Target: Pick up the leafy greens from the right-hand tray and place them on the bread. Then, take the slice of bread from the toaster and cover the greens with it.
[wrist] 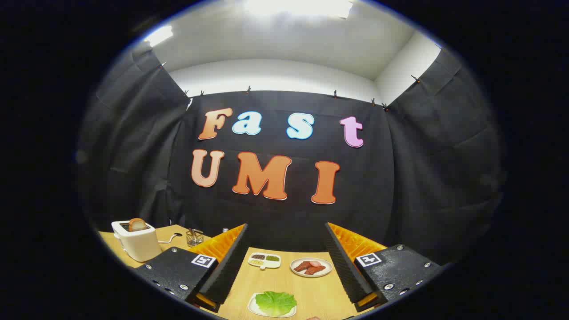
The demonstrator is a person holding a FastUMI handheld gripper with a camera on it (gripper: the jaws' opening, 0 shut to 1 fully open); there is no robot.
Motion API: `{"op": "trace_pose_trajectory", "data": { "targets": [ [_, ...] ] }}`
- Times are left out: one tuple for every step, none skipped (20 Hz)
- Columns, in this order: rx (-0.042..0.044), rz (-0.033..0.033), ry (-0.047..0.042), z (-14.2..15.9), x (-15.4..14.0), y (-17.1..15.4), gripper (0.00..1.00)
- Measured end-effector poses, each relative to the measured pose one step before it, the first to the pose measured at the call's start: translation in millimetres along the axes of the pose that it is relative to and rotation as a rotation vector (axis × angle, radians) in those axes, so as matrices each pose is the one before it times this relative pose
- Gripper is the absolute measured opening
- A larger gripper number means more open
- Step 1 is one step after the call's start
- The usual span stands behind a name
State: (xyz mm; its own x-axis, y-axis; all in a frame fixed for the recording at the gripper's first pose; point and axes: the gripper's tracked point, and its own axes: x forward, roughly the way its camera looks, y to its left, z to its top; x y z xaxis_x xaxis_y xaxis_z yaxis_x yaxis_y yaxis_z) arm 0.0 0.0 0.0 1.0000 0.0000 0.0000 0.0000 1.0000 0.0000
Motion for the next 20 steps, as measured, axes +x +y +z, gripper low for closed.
{"op": "trace_pose_trajectory", "data": {
  "targets": [
    [0.00346,0.01695,-0.00221,4.45,-5.71,7.77,0.99],
    [0.00529,0.01121,-0.00272,4.45,-3.52,5.74,0.99],
    [0.00685,0.01163,-0.00610,6.03,-4.22,5.57,0.99],
    [0.00766,0.01421,-0.00810,5.93,-2.18,6.35,0.99],
    [0.00736,0.01198,-0.00224,3.10,-2.09,4.91,0.99],
    [0.00913,0.00767,-0.00030,3.07,-0.47,3.01,0.99],
    [0.00972,0.00394,0.00226,1.72,-1.19,2.08,0.99],
    [0.01153,0.00354,-0.00046,1.53,-1.04,1.47,0.99],
    [0.01024,0.00446,0.00146,-0.46,-0.28,1.86,0.99],
    [0.00278,0.00613,0.00532,-2.47,-0.76,1.48,0.99],
    [-0.00380,0.00192,0.00538,-3.97,-0.33,0.34,0.99],
    [-0.01001,-0.00273,0.00599,-2.96,0.16,-2.56,0.99],
    [-0.00663,-0.00779,0.00171,-1.47,-0.28,-3.33,0.99],
    [-0.00136,-0.00711,0.00248,-0.92,0.24,-3.01,0.99],
    [0.00451,-0.00505,0.00332,-1.13,0.31,-2.36,0.99],
    [0.00764,-0.00161,0.00324,-0.37,0.32,-1.73,0.99],
    [0.00809,-0.00146,0.00343,-0.16,1.37,-2.14,0.99],
    [0.00743,-0.00242,0.00504,-0.57,0.60,-3.36,0.99],
    [0.00696,0.00285,0.00115,0.83,0.91,-2.31,0.99],
    [0.00711,0.00159,-0.00044,1.62,1.40,-2.37,0.99]
  ]
}}
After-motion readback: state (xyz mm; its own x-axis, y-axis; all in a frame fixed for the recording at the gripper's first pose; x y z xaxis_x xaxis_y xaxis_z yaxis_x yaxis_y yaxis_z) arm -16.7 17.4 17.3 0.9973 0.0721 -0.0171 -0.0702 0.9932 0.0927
